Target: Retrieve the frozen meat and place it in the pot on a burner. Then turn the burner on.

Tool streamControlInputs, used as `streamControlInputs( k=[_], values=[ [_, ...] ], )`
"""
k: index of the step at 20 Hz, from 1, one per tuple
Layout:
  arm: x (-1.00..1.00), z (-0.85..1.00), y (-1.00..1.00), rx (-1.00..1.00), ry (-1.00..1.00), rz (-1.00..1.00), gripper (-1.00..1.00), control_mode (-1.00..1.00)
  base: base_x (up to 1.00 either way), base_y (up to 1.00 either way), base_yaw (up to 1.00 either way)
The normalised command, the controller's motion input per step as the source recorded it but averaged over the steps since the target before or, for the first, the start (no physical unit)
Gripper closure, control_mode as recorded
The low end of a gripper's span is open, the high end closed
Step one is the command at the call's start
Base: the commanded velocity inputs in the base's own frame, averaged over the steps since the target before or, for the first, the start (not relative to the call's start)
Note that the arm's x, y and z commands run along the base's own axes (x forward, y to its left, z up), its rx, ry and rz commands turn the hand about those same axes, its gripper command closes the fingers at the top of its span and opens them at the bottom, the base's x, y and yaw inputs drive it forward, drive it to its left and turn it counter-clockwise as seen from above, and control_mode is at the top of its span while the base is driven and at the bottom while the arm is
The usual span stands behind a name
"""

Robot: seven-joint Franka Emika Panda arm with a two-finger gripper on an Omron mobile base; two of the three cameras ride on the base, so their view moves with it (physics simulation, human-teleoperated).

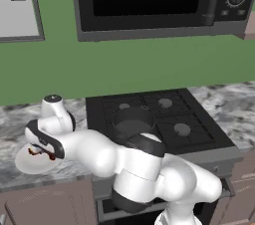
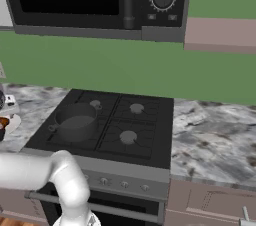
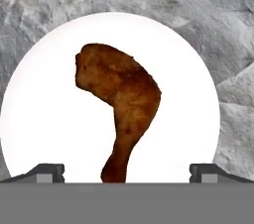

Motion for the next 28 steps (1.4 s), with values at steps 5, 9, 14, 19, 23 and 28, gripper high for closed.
streamControlInputs(
  k=[5, 9, 14, 19, 23, 28],
  values=[
    [0.0, -0.07, 0.02, -0.04, 0.0, 0.0, -1.0, -1.0, 0.0, 0.0, 0.0],
    [0.0, -0.31, 0.17, -0.09, 0.05, 0.0, -1.0, -1.0, 0.0, 0.0, 0.0],
    [0.0, -0.28, 0.2, -0.08, 0.04, 0.0, -1.0, -1.0, 0.0, 0.0, 0.0],
    [0.0, -0.23, 0.15, -0.06, 0.01, 0.0, -1.0, -1.0, 0.0, 0.0, 0.0],
    [0.06, -0.13, 0.01, -0.02, 0.0, 0.0, -1.0, -1.0, 0.0, 0.0, 0.0],
    [0.19, -0.01, 0.0, 0.0, 0.0, 0.0, -1.0, -1.0, 0.0, 0.0, 0.0]
  ],
)
